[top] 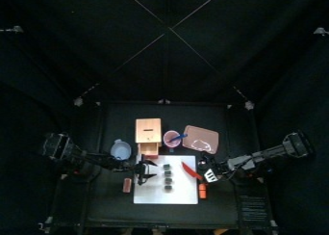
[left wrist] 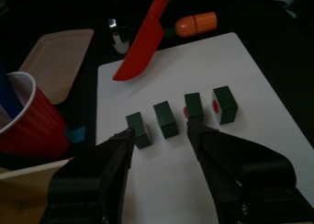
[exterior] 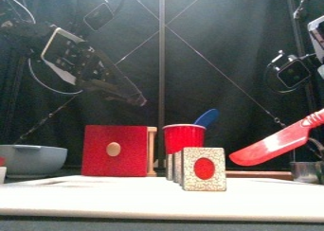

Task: Place sushi on board then cut the sushi with the knife then place the pieces on the plate
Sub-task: Place the 4 sushi pieces on the plate

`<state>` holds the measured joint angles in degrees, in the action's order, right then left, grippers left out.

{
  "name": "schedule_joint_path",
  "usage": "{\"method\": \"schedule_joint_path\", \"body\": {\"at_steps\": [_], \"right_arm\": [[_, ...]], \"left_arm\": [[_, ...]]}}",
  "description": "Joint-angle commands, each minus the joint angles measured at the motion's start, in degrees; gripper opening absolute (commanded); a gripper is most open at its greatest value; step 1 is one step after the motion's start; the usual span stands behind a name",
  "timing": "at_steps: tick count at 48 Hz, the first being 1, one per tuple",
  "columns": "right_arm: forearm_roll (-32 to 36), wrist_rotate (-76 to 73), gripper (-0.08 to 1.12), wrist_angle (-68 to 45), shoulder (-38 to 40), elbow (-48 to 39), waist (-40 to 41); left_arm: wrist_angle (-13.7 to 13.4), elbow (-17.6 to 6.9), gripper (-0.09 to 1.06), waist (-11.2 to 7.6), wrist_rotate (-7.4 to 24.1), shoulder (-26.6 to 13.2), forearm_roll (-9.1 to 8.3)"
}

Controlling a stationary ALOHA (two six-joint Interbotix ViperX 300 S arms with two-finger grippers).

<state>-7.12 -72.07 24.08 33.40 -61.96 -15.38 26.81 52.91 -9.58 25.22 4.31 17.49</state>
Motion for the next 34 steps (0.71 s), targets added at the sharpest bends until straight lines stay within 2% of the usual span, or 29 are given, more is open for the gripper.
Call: {"method": "schedule_joint_path", "body": {"at_steps": [1, 7, 17, 22, 30, 34], "right_arm": [[7.8, -6.3, 0.41, 0.6, 0.4, 1.4, -2.1], [11.3, -11.0, 0.46, 0.4, 0.0, 1.4, -3.7], [11.5, -12.0, 0.73, -0.8, -0.9, 1.4, -4.8], [11.5, -11.7, 0.82, -1.0, -1.3, 1.8, -5.0], [12.8, -11.2, 0.82, -1.1, -1.2, 3.3, -5.0], [16.4, -10.1, 0.82, -1.1, -1.2, 5.1, -5.0]], "left_arm": [[0.5, -0.5, 0.85, 0.44, 0.1, 1.0, -0.44], [0.5, -0.5, 0.85, 0.44, 0.1, 1.0, -0.97], [0.5, -0.4, 0.85, 0.62, 0.1, 1.0, -1.05], [0.5, -0.4, 0.85, 0.62, 0.1, 1.0, -1.05], [0.4, -0.5, 0.85, 0.97, 0.1, 1.0, -1.14], [0.4, -0.6, 0.85, 1.32, 0.1, 1.0, -1.23]]}}
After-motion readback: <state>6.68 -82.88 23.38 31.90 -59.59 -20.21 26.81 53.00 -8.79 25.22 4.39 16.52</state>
